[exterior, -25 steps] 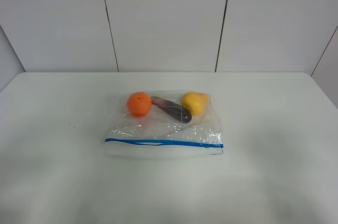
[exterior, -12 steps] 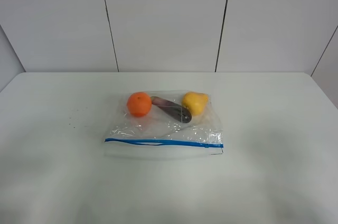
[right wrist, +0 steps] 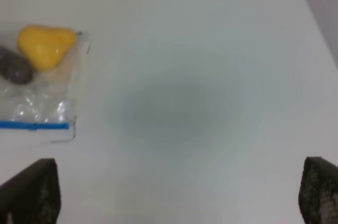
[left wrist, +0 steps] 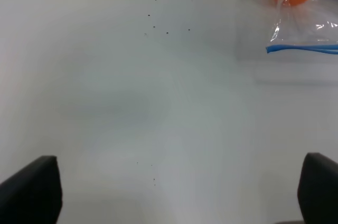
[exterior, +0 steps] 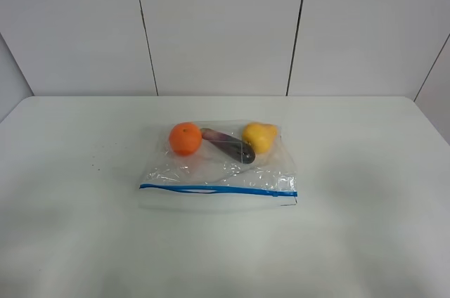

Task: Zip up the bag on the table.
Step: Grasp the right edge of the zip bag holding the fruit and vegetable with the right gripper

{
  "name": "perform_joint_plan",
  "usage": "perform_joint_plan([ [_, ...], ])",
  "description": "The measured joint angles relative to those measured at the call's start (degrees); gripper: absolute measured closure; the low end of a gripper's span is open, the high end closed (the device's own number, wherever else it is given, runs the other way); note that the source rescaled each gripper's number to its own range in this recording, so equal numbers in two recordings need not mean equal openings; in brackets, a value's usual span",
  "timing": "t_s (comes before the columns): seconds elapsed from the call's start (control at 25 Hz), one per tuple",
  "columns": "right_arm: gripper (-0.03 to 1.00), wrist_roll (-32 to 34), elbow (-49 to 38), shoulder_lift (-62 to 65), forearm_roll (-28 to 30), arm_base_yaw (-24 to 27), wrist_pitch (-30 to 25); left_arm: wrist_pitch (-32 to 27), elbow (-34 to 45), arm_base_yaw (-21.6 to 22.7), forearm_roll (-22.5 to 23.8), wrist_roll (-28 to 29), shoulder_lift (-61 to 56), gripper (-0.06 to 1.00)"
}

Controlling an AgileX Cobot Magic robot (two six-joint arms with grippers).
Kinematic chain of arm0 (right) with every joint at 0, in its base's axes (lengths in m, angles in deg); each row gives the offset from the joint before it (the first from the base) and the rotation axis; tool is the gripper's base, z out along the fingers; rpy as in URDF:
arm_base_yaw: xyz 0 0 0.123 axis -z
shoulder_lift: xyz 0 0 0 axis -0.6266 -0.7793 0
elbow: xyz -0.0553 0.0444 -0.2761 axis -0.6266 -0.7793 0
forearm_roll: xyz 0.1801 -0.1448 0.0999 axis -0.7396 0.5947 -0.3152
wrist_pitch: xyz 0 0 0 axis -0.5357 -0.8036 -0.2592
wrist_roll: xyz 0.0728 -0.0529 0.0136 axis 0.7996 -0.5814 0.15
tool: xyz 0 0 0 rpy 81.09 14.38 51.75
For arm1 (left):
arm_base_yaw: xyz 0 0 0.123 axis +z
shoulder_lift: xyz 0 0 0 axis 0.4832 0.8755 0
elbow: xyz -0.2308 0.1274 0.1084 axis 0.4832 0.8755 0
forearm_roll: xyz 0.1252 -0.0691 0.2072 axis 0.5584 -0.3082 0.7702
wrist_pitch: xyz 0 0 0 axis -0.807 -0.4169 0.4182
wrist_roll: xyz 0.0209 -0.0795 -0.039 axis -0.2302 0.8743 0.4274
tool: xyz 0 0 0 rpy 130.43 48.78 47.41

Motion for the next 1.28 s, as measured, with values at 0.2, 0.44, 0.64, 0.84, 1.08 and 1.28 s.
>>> perform_joint_plan([
  [0.2,-0.03,0.00,4.20,-15.20,-3.41,-4.48,3.02,0.00,0.00,0.00,0.00,0.00,0.00,-0.06],
  [0.44,-0.03,-4.52,8.47,-34.58,-10.19,-8.20,6.53,0.00,0.00,0.00,0.00,0.00,0.00,-0.06],
  [0.64,-0.03,-15.30,9.40,-49.71,-20.06,-8.20,12.13,0.00,0.00,0.00,0.00,0.00,0.00,-0.06],
  [0.84,-0.03,-28.28,9.50,-63.77,-32.73,-7.43,17.23,0.00,0.00,0.00,0.00,0.00,0.00,-0.06],
  [1.08,-0.03,-51.88,9.50,-79.49,-50.67,-0.13,14.25,0.00,0.00,0.00,0.00,0.00,0.00,-0.06],
  [1.28,-0.03,-66.96,10.05,-88.91,-61.91,5.64,8.53,0.00,0.00,0.00,0.00,0.00,0.00,-0.06],
])
